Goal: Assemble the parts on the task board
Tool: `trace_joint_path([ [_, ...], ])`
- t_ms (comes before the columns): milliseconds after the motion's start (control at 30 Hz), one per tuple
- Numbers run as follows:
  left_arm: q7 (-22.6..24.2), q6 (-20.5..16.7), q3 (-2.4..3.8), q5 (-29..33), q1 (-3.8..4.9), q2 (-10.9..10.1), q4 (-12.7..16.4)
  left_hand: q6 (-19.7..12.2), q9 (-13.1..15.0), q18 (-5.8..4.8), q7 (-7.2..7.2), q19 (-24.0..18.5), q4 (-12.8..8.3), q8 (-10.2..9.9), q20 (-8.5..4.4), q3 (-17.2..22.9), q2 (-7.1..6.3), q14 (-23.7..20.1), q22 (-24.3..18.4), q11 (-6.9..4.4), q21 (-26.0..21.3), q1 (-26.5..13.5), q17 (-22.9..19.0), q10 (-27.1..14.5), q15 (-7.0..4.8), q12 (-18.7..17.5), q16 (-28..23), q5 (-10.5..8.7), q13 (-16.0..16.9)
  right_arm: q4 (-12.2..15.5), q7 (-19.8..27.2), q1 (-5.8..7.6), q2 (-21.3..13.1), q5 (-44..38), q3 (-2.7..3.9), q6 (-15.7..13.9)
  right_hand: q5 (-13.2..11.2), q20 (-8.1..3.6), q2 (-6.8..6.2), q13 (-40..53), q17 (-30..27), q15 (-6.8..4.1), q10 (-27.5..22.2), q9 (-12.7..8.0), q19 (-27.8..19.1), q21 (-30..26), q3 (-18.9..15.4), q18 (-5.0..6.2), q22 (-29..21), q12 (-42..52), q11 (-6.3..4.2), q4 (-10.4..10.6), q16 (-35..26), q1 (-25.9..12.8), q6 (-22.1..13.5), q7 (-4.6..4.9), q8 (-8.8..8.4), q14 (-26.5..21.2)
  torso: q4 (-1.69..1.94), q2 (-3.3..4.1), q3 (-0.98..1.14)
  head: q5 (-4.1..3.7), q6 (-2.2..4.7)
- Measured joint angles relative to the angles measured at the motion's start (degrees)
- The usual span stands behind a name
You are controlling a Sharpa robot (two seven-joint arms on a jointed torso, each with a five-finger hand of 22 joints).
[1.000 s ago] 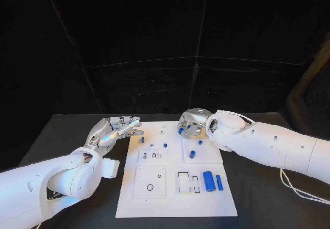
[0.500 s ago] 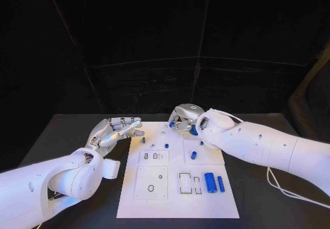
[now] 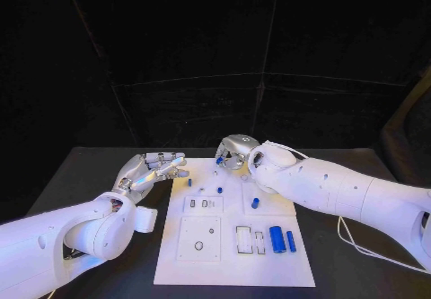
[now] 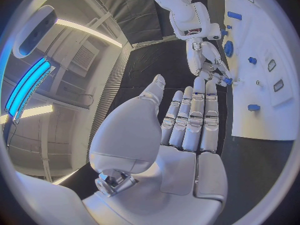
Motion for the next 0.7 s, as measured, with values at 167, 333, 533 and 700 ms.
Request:
trace_joint_path([
  [167,-0.13,0.08,0.0,0.0,0.08,0.02,-0.05,0.0,0.0,0.0,0.0,0.0,0.0,0.0,0.0,0.0,0.0,0.0,0.0,0.0,0.0,0.0,0.0,0.0,0.0,0.0,0.0,0.0,0.0,-1.11,-0.58,0.0,0.8,-0.55,0.0,0.55,0.0,0.0,-0.3,0.0,0.0,0.0,0.0,-0.02,0.0,0.0,0.18,0.0,0.0,0.0,0.0,0.18,0.0,-0.3,0.0,0.0,0.0,0.0,0.0,0.04,0.0,0.04,-0.04],
  [333,-0.23,0.19,0.0,0.0,0.16,0.04,-0.09,0.0,0.0,0.0,0.0,0.0,0.0,0.0,0.0,0.0,0.0,0.0,0.0,0.0,0.0,0.0,0.06,0.0,0.0,0.0,-0.22,0.0,0.0,-1.7,-1.15,0.01,1.19,-1.11,0.0,1.24,0.0,0.0,-0.3,-0.03,-0.01,0.0,-0.23,-0.02,0.0,0.1,0.25,0.0,0.03,0.0,0.22,0.25,0.01,-0.3,0.0,0.0,-0.01,0.0,-0.01,0.04,0.0,0.03,-0.1],
  [533,-0.37,0.33,0.0,-0.01,0.24,0.05,-0.15,0.0,0.0,0.0,0.0,0.0,0.0,0.0,0.0,0.0,0.0,0.0,-0.04,0.0,0.0,0.0,0.06,0.0,0.0,0.0,-0.22,0.0,0.0,-1.92,-1.9,0.09,1.58,-1.83,0.05,2.18,-0.39,0.0,-0.91,-0.04,-0.35,0.0,-0.37,-0.07,0.0,0.25,0.5,0.0,0.1,0.0,0.34,0.51,0.21,-0.48,-0.12,0.1,-0.05,0.0,-0.09,0.1,-0.01,0.17,-0.17],
  [700,-0.48,0.44,0.0,-0.01,0.3,0.06,-0.21,0.0,0.0,0.0,0.0,0.0,0.0,0.0,0.0,0.0,0.0,0.0,-0.04,0.0,0.0,0.0,0.06,0.0,0.0,0.0,-0.22,0.0,0.0,-2.06,-2.39,0.13,1.78,-2.23,0.05,2.67,-1.13,0.61,-2.6,-0.13,-3.15,0.65,-3.11,-0.25,-1.53,-0.3,0.17,0.01,-1.85,0.0,0.78,1.6,-1.16,-1.53,-2.5,0.66,-0.34,-0.65,-0.13,0.13,-0.03,0.23,-0.27],
])
